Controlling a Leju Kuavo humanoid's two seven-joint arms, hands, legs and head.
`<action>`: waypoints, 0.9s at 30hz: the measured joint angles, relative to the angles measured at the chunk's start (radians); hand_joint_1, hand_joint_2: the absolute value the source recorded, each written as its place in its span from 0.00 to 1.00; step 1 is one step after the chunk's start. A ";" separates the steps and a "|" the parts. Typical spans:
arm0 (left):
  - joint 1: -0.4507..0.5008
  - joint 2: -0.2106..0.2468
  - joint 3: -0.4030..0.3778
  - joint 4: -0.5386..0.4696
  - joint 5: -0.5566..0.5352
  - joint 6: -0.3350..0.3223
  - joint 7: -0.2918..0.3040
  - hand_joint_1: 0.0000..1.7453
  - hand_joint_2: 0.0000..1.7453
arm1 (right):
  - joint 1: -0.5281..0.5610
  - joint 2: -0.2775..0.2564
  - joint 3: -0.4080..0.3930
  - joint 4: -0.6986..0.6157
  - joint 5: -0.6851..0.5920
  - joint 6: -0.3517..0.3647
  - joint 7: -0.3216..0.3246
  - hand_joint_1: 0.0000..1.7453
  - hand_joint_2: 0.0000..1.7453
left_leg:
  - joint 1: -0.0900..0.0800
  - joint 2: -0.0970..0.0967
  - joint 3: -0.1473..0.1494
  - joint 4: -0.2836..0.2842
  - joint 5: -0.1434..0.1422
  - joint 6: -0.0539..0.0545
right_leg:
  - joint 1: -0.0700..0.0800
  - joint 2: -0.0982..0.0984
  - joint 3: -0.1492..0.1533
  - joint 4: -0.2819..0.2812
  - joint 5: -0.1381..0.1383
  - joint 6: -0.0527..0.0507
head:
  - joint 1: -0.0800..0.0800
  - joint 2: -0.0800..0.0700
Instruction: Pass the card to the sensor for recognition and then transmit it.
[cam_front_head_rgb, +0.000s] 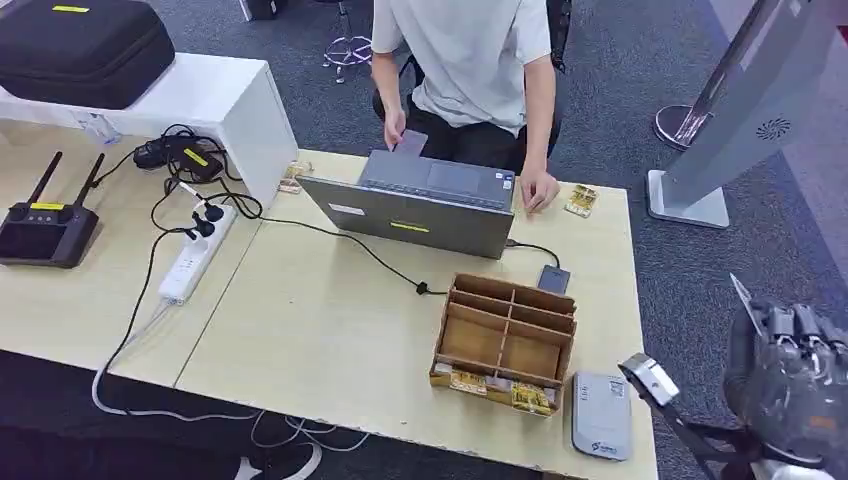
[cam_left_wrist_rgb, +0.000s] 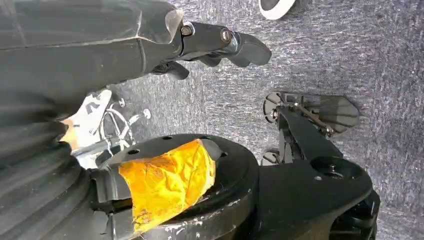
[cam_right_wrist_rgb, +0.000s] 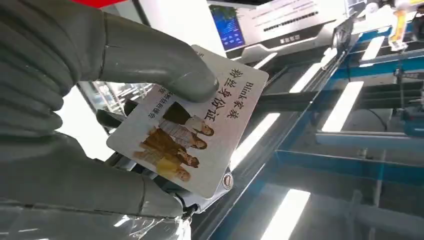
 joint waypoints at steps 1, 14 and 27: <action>0.000 -0.002 0.003 0.000 0.001 0.001 0.000 0.00 1.00 | 0.026 0.007 -0.015 -0.021 -0.005 0.001 -0.008 1.00 1.00 | 0.000 0.000 0.000 0.000 0.000 0.000 | 0.000 0.000 0.000 0.000 0.000 0.000 | 0.000 0.000; -0.003 -0.011 0.022 0.000 -0.004 0.004 -0.006 0.00 1.00 | 0.158 0.103 -0.075 -0.091 -0.075 0.029 -0.079 1.00 1.00 | 0.000 0.001 0.001 0.000 0.000 0.000 | 0.000 0.000 0.001 0.000 0.000 0.000 | 0.000 0.000; -0.009 -0.018 0.022 0.000 -0.066 -0.001 -0.026 0.00 1.00 | 0.118 0.216 -0.018 0.267 -0.016 -0.018 -0.089 1.00 1.00 | 0.000 0.001 0.000 0.000 0.000 0.000 | 0.000 0.001 0.001 0.000 0.000 0.000 | 0.000 0.000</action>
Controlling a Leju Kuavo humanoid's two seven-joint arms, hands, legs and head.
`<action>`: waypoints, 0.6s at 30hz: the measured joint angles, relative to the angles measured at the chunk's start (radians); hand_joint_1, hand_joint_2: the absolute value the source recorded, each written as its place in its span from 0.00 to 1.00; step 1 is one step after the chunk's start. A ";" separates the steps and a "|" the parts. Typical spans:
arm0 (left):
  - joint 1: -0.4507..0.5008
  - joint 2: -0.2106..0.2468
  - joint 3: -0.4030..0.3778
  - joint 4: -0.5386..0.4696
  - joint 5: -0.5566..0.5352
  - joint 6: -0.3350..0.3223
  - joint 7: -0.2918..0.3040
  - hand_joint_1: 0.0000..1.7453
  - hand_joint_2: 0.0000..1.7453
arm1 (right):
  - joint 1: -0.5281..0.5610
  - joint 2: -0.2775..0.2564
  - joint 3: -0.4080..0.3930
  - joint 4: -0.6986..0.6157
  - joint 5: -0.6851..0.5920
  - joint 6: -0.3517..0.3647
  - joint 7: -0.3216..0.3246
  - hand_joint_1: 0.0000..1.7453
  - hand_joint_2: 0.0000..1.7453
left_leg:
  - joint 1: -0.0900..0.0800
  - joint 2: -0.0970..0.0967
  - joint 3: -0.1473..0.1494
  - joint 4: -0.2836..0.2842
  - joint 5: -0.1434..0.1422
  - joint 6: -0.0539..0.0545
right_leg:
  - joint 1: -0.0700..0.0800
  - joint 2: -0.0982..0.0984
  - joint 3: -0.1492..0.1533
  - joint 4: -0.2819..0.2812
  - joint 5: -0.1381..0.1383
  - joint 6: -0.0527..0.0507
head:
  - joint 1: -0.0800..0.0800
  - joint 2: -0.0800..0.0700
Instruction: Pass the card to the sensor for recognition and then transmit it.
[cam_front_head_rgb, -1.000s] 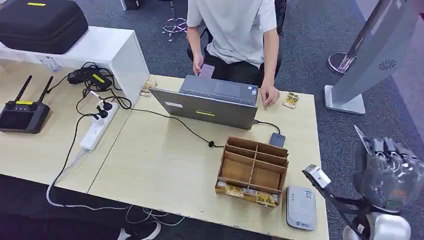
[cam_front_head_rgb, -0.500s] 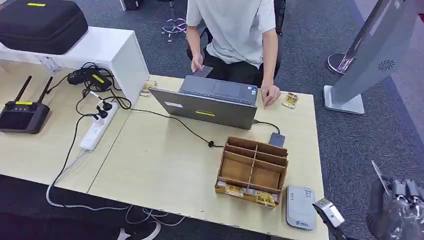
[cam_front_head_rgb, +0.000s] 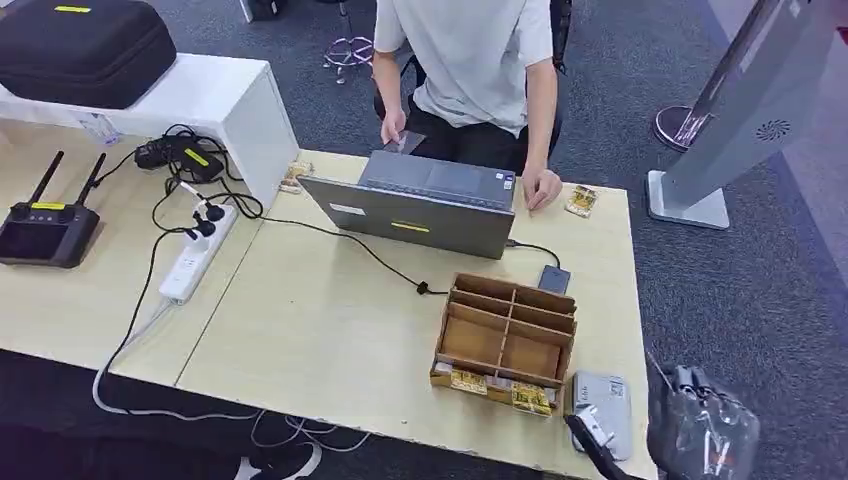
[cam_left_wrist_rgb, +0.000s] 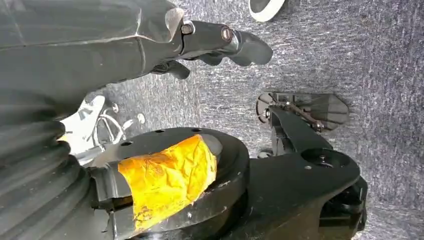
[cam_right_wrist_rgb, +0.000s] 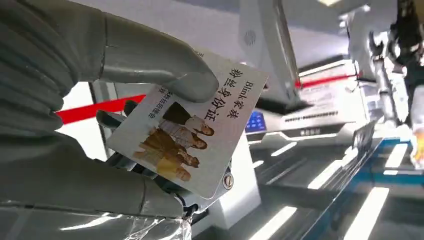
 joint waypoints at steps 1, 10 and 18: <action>0.000 0.000 0.000 0.000 -0.002 0.000 0.000 0.00 1.00 | -0.005 0.001 0.006 0.027 0.004 -0.005 0.006 1.00 1.00 | 0.000 0.000 0.000 0.000 0.000 0.000 | 0.000 0.000 0.000 0.000 0.000 0.000 | 0.000 0.000; 0.000 0.000 0.000 0.000 -0.016 0.000 -0.005 0.00 1.00 | -0.039 0.011 0.016 0.209 0.013 -0.013 0.042 1.00 1.00 | 0.000 0.000 0.000 0.000 0.000 0.000 | 0.000 0.000 0.000 0.000 0.000 0.000 | 0.000 0.000; -0.001 0.000 0.009 0.000 -0.023 0.000 -0.006 0.00 1.00 | -0.049 0.016 0.011 0.289 0.017 -0.016 0.049 1.00 1.00 | 0.000 0.000 0.000 0.000 0.000 0.000 | 0.000 0.000 0.000 0.000 0.000 0.000 | 0.000 0.000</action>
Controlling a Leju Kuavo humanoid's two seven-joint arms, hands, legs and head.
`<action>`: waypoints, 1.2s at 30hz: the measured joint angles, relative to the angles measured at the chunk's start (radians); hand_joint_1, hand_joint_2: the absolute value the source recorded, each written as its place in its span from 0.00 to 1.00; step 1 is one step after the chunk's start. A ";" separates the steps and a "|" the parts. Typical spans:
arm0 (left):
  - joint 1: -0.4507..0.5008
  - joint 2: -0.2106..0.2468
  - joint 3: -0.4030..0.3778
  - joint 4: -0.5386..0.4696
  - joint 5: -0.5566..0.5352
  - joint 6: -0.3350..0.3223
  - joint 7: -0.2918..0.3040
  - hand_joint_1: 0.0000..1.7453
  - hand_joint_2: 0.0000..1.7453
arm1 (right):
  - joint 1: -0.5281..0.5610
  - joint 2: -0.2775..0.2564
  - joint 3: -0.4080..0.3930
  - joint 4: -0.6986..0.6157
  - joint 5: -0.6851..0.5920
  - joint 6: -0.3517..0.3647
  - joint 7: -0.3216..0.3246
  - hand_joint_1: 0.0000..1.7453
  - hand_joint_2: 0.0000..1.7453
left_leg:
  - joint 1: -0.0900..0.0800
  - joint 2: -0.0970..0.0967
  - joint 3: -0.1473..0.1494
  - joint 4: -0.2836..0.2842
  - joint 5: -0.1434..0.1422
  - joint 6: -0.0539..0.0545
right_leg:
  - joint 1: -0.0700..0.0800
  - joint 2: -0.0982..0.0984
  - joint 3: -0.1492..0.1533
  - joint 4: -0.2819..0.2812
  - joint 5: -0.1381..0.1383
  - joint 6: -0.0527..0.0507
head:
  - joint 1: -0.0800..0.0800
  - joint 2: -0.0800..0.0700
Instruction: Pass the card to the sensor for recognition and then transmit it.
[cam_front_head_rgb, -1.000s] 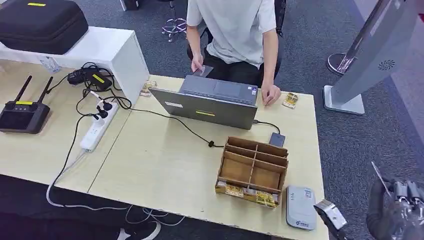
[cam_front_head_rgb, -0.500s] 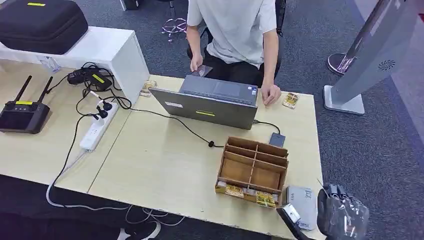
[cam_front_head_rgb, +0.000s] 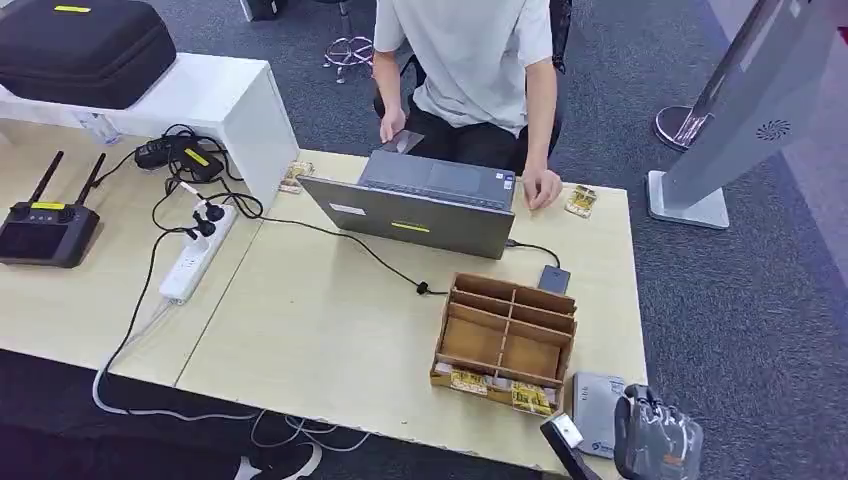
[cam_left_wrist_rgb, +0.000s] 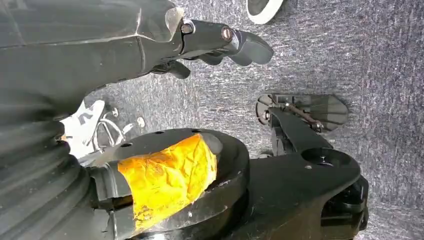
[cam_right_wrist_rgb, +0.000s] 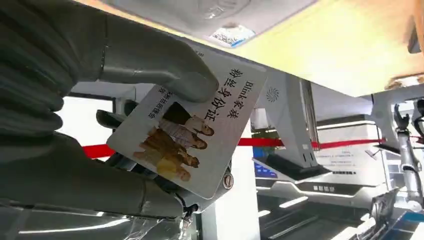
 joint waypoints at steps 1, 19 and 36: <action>0.000 0.000 0.001 0.000 0.000 0.000 0.000 0.00 1.00 | 0.000 0.001 0.000 0.004 0.000 0.000 0.000 1.00 1.00 | 0.000 0.000 0.000 0.000 0.000 0.000 | 0.000 0.000 0.000 0.000 0.000 0.000 | 0.000 0.000; -0.005 0.004 0.016 0.000 -0.065 -0.006 0.011 0.00 1.00 | -0.034 0.018 -0.007 -0.108 0.001 0.009 0.010 1.00 1.00 | 0.000 0.001 0.000 0.000 0.000 0.000 | 0.000 0.001 0.000 0.000 0.000 0.000 | 0.000 0.000; -0.010 0.024 0.016 0.000 -0.165 -0.046 0.001 0.00 1.00 | -0.523 0.007 0.049 -0.304 0.012 0.237 0.078 1.00 1.00 | 0.000 0.005 0.000 0.000 0.003 -0.001 | 0.000 0.005 -0.001 0.002 0.004 0.002 | 0.000 0.000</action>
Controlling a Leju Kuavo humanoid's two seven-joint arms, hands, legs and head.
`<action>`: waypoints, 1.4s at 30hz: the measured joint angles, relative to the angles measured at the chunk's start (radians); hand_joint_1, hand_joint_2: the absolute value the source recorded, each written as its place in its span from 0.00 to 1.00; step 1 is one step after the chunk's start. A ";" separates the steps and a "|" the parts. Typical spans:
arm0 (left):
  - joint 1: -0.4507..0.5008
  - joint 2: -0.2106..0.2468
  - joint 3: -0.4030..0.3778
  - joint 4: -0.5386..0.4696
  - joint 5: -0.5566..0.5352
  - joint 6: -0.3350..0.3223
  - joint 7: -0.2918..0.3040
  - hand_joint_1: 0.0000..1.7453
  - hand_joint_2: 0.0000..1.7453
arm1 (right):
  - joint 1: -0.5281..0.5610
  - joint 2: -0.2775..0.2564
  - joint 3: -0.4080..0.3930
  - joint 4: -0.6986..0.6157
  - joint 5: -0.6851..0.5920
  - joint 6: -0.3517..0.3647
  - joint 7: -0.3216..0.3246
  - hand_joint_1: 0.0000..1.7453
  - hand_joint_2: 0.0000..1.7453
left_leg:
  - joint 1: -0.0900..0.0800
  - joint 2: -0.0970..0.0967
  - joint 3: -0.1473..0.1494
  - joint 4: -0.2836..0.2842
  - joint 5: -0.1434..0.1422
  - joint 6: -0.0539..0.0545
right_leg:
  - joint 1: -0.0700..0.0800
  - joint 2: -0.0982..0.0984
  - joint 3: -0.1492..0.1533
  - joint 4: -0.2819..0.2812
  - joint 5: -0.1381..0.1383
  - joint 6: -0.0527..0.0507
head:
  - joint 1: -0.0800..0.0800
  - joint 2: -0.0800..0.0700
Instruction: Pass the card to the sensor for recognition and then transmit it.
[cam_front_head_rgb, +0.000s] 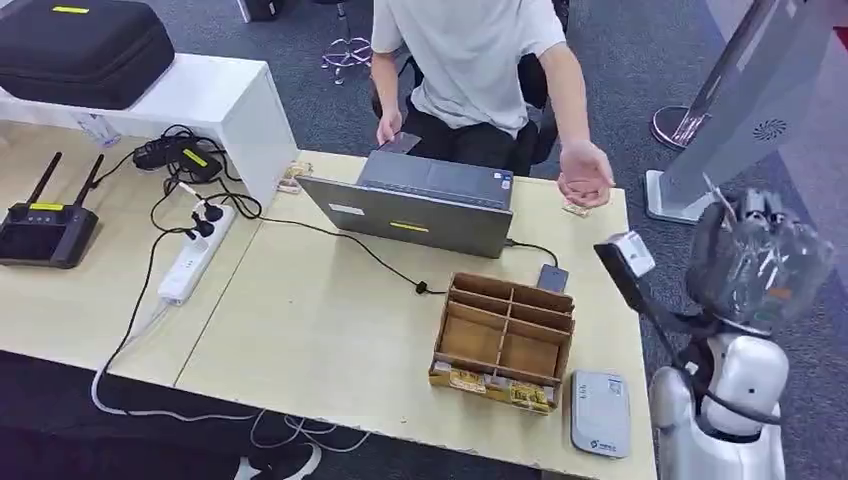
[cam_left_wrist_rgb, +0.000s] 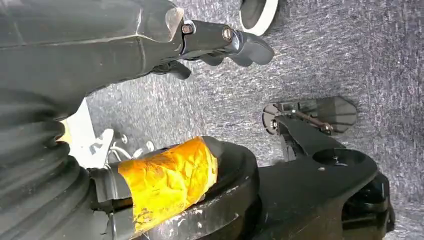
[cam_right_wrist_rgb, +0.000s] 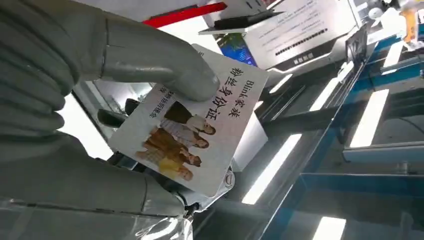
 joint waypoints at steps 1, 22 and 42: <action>-0.001 0.002 0.000 0.000 -0.011 -0.003 -0.002 0.00 1.00 | -0.056 0.003 0.014 0.034 0.000 0.033 0.039 1.00 1.00 | 0.000 0.000 0.000 0.000 0.001 0.000 | 0.000 0.000 0.000 0.000 0.001 -0.001 | 0.000 0.000; -0.003 0.010 0.017 0.000 0.050 -0.028 -0.015 0.00 1.00 | -0.392 0.085 0.012 0.376 -0.006 0.130 0.174 1.00 1.00 | 0.000 -0.002 0.000 0.000 0.002 0.000 | 0.000 -0.002 0.000 0.000 0.001 -0.001 | 0.000 0.000; -0.004 0.007 0.060 0.000 0.039 -0.017 -0.013 0.00 1.00 | -0.361 0.109 -0.038 0.375 -0.006 0.128 0.125 0.00 1.00 | 0.000 -0.002 0.000 0.000 0.002 0.000 | 0.000 -0.001 -0.001 0.000 0.001 -0.001 | 0.000 0.000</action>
